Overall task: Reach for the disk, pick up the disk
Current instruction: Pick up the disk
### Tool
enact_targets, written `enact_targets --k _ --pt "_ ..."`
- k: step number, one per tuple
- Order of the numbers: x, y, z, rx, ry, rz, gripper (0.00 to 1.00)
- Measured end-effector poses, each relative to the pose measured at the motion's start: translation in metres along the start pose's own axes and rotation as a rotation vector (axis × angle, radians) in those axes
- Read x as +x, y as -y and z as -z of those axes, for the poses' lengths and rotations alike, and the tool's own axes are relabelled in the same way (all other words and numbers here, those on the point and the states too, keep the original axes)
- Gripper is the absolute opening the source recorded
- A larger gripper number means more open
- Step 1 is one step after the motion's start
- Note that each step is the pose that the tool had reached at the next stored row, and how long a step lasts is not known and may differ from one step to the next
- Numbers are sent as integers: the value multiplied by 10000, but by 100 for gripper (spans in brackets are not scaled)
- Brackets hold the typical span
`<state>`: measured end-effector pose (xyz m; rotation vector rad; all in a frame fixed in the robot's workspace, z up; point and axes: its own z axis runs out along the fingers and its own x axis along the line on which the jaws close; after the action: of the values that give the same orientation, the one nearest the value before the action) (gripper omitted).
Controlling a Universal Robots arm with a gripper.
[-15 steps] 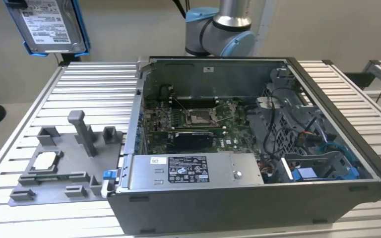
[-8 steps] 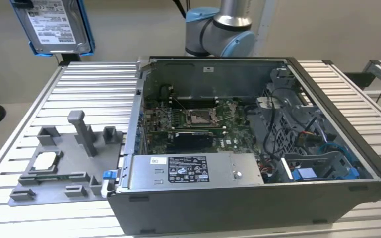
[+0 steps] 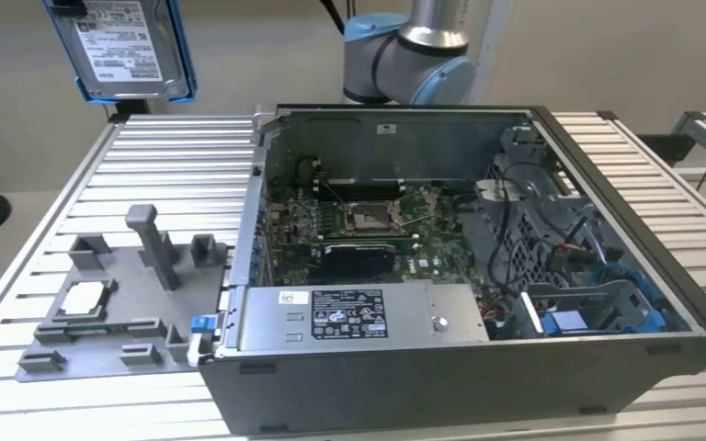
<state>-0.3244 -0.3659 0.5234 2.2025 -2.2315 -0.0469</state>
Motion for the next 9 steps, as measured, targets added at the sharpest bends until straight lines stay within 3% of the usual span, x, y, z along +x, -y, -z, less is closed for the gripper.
enact_targets --k 9 --pt "-4 267 3 0 0 0 0"
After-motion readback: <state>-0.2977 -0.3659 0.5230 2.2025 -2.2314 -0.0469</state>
